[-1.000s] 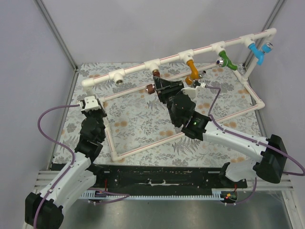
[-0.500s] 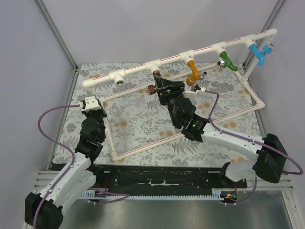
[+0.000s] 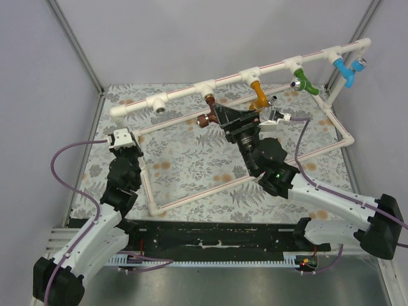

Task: Install the water faucets

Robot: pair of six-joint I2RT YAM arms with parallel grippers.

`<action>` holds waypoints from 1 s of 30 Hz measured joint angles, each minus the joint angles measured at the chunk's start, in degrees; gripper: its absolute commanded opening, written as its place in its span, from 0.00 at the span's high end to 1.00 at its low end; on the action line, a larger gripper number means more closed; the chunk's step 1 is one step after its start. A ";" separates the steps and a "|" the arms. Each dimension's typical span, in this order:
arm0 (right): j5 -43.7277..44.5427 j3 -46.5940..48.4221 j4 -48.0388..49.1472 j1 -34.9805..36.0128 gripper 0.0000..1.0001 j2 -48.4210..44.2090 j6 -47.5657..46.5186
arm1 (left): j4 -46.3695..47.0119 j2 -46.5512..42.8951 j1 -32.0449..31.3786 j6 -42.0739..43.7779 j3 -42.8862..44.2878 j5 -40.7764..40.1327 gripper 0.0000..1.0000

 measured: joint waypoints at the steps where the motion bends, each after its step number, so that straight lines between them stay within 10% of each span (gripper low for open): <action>1: -0.52 -0.72 -0.04 0.00 0.16 -1.44 -0.79 | 0.00 0.02 0.00 0.00 0.00 0.00 0.98; 10: -3.96 -3.28 -10.84 -0.11 0.15 -12.98 -21.35 | 0.00 0.09 0.00 0.02 0.00 0.00 0.98; 30: -22.77 11.39 -42.88 3.96 0.18 -14.60 -120.98 | 0.00 0.22 -0.02 0.04 0.00 0.00 0.98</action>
